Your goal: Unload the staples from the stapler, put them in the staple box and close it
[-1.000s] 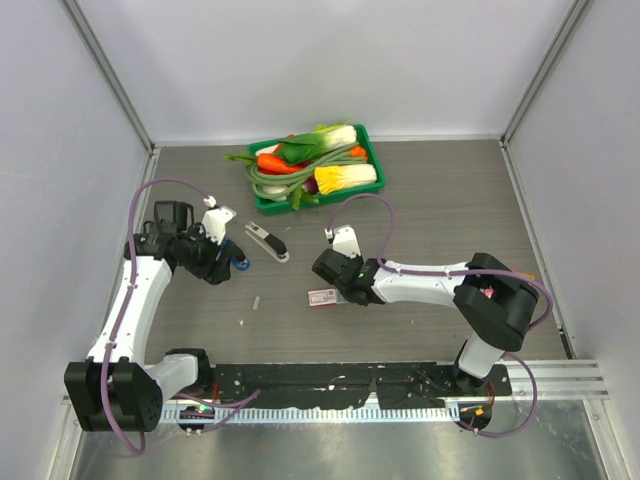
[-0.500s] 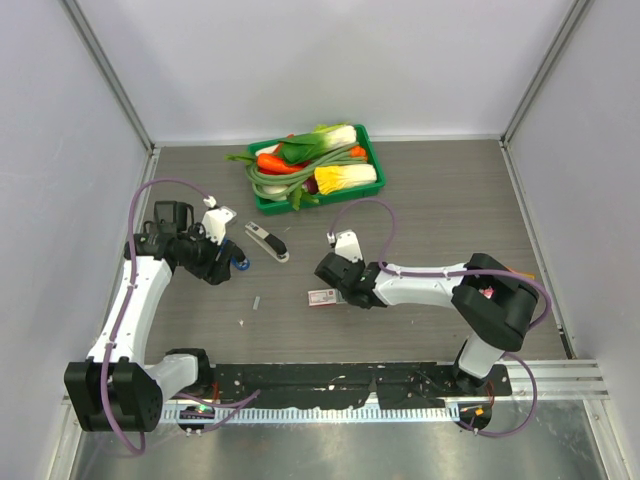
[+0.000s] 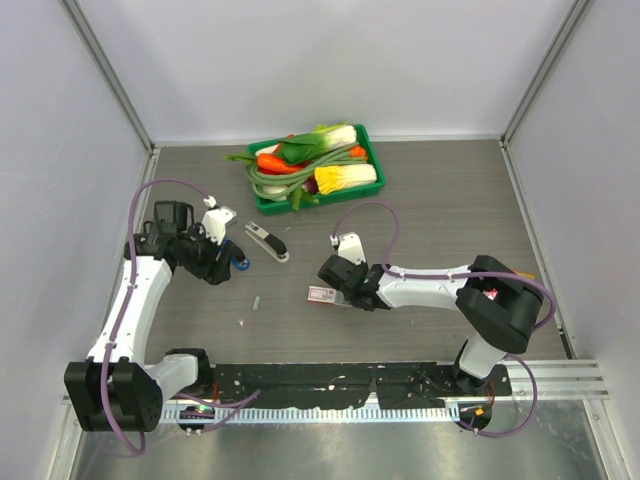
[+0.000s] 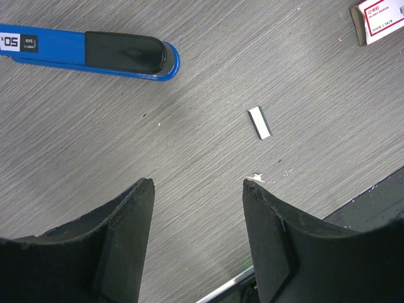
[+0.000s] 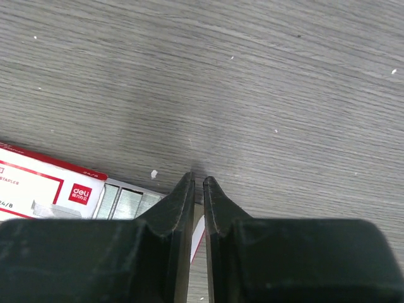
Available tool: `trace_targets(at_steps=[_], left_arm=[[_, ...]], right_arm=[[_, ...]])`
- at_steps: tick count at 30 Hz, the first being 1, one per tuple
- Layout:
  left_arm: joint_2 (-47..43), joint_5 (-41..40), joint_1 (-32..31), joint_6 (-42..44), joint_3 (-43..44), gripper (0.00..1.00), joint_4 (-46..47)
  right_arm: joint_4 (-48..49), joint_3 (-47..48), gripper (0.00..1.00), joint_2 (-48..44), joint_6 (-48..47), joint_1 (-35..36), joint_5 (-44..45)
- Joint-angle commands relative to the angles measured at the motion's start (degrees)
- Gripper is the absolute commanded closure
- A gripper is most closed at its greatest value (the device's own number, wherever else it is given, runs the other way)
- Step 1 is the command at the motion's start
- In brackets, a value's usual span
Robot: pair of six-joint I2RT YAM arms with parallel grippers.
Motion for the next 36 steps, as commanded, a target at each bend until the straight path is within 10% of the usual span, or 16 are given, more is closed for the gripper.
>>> trace_targets(at_steps=[1,15,36], left_arm=[[-0.4,0.7,0.0,0.6,0.4,0.38,0.2],[1.2,-7.1,-2.6,1.1,-5.1,0.37,5.3],[3.3,-4.4,12.3,-1.0,0.6,0.37,6.2]], right_arm=[[-1.0,2.1,0.82,-4.5,0.5,0.2,3.1],[-1.8,6.3,0.73,-8.7,1.3,0.3,-1.8],[-6.9,39.4,0.2,22.8,7.8,14.1,-13.0]])
